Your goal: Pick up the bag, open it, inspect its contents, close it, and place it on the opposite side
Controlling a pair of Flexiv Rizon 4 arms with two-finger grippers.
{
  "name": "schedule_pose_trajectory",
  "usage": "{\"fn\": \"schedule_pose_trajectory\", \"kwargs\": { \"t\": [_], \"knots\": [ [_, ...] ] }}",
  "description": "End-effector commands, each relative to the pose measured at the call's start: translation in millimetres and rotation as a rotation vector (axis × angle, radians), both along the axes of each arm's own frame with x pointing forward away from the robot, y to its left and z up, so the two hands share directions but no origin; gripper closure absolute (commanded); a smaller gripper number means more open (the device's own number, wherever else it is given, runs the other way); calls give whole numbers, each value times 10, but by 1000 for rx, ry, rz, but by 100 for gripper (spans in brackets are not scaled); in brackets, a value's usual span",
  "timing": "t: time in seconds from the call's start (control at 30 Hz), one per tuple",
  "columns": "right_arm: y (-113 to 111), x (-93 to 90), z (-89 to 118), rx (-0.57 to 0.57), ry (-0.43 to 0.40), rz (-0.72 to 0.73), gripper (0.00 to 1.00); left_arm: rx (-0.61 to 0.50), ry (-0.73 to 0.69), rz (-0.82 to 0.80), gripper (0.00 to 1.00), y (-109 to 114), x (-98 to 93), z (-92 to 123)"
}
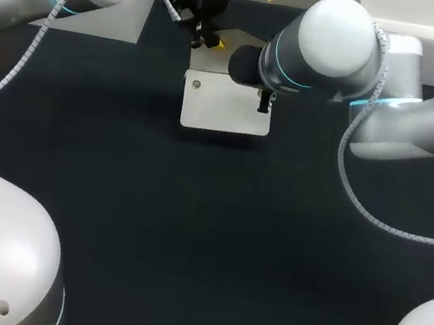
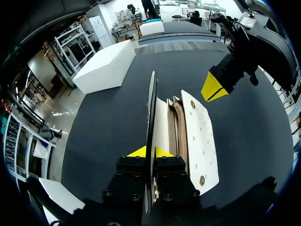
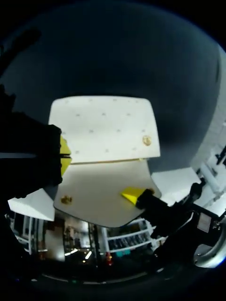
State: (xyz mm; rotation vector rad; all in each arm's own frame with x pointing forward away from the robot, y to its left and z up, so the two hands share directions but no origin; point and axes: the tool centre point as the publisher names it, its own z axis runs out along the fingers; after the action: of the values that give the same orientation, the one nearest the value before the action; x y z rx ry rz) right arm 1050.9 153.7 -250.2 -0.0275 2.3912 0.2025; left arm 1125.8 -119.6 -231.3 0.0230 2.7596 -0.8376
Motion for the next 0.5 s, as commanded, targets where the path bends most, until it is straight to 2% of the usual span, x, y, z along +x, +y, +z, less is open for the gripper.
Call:
{"fn": "schedule_pose_trajectory", "kwargs": {
  "t": [0.03,0.5],
  "knots": [
    [33,97,-9,0,-9,3,100,3,3,-2,100,14,-54,59],
    [102,387,-102,-14,1,17,100,2,8,-11,100,-6,-143,125]
  ]
}}
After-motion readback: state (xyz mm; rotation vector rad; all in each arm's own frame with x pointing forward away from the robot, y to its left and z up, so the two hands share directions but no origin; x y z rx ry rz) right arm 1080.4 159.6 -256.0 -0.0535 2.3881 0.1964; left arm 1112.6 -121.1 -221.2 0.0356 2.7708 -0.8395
